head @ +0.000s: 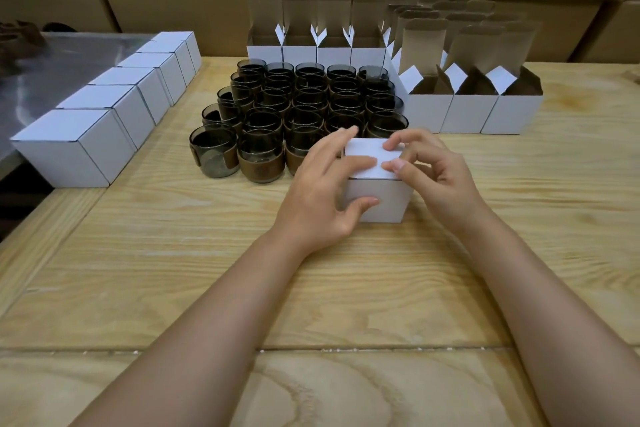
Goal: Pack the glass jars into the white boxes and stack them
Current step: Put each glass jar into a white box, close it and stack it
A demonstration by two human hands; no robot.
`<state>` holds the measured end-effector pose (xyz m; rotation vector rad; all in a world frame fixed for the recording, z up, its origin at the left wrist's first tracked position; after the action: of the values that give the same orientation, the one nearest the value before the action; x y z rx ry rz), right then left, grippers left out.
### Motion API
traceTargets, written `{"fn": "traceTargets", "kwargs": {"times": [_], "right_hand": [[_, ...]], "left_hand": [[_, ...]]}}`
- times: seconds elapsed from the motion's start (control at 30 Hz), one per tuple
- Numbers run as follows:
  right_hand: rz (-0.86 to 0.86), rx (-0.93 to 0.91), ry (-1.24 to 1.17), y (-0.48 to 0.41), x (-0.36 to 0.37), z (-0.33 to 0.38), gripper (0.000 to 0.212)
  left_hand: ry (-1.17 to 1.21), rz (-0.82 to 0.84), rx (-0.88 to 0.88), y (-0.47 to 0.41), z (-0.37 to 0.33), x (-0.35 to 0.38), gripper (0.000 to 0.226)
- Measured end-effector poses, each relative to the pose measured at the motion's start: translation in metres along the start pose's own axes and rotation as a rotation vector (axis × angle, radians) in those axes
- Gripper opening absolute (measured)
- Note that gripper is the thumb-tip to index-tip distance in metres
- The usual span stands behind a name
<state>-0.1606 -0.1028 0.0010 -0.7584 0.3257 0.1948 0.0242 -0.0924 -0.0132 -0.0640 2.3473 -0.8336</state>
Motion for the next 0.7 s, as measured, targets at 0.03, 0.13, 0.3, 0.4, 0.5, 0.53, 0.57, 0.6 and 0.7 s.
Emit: {"fn": "traceTargets", "kwargs": {"times": [0.03, 0.13, 0.3, 0.4, 0.5, 0.53, 0.57, 0.6, 0.7], "right_hand": [[0.005, -0.02, 0.037, 0.0, -0.001, 0.0, 0.032], [0.002, -0.088, 0.124, 0.0, -0.004, 0.001, 0.042], [-0.063, -0.187, 0.204, 0.003, 0.002, 0.001, 0.037], [-0.097, -0.257, 0.263, 0.003, 0.008, 0.001, 0.038], [-0.134, -0.271, 0.222, 0.005, 0.014, -0.002, 0.041], [-0.141, -0.263, 0.206, 0.006, 0.015, -0.002, 0.041], [-0.147, -0.252, 0.2, 0.007, 0.016, -0.004, 0.041], [-0.155, -0.238, 0.199, 0.007, 0.016, -0.005, 0.039], [-0.184, -0.188, 0.197, 0.007, 0.015, -0.01, 0.034]], "left_hand": [[-0.075, -0.045, 0.09, 0.001, -0.002, 0.002, 0.039], [-0.233, -0.122, 0.199, 0.002, -0.008, 0.005, 0.038], [-0.479, -0.155, 0.176, 0.006, -0.026, 0.009, 0.041], [-0.57, -0.226, 0.127, 0.0, -0.041, 0.009, 0.049], [-0.638, -0.278, 0.117, -0.001, -0.044, -0.004, 0.051], [-0.661, -0.287, 0.11, 0.001, -0.042, -0.011, 0.05], [-0.679, -0.294, 0.104, 0.005, -0.04, -0.019, 0.047], [-0.689, -0.301, 0.104, 0.01, -0.038, -0.028, 0.044], [-0.759, -0.322, 0.114, 0.03, -0.024, -0.062, 0.036]]}}
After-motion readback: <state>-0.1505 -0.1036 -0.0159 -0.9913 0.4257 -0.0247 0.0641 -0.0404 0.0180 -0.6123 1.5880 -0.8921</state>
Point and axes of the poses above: each hand's wrist, its own y-axis away from the middle knuckle, its own x-axis out of the palm, z = x × y, the point moved 1 cm from there along -y, towards the middle knuckle, and after that the axes turned 14 degrees about -x, right-handed, at the moved point
